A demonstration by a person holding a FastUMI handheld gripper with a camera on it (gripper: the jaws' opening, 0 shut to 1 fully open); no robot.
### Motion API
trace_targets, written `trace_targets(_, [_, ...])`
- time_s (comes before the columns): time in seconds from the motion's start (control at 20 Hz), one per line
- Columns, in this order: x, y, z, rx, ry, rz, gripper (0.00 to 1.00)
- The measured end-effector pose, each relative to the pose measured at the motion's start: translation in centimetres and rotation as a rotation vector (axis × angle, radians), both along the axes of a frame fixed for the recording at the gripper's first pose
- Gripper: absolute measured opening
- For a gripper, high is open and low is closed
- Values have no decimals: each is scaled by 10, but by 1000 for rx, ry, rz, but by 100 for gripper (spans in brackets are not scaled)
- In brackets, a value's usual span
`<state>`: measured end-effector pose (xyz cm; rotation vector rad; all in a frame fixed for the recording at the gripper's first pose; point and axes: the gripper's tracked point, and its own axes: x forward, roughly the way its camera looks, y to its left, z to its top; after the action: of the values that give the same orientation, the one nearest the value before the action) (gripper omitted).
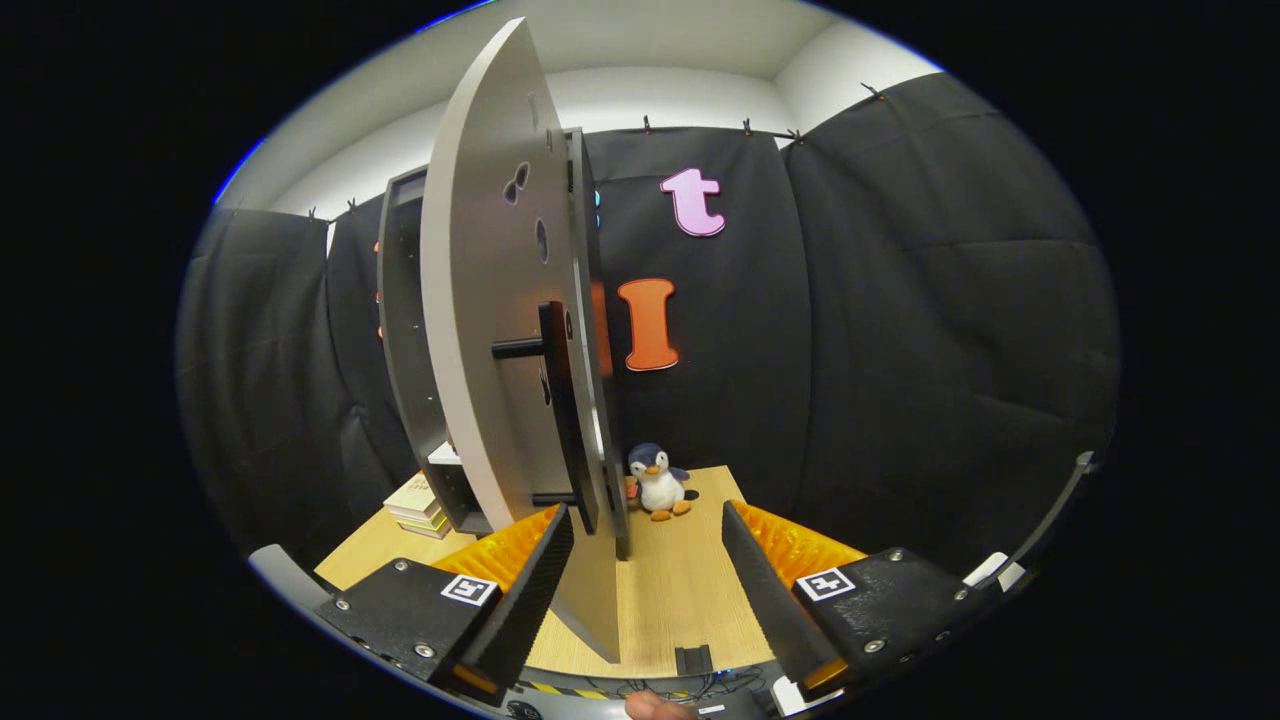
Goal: Open the shoe cabinet door, grab the shoes and put them into the shoe cabinet, then close the shoe cabinet door.
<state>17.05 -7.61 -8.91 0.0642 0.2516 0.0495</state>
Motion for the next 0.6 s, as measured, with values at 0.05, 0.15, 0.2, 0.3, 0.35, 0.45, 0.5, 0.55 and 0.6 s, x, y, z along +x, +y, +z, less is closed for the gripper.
trace_targets(0.05, [3,5,0,-3,2,7,93])
trace_targets(0.15, [7,8,2,-16,2,0,92])
trace_targets(0.2, [6,11,2,-15,4,-1,91])
trace_targets(0.3, [4,19,1,-3,13,-6,90])
trace_targets(0.35, [3,23,1,-1,16,-9,90])
trace_targets(0.45, [2,34,1,-7,17,-10,90])
trace_targets(0.5, [0,42,1,-9,19,-9,90])
trace_targets(0.55, [0,50,1,-10,21,-5,90])
trace_targets(0.6, [-1,60,0,-10,27,-2,90])
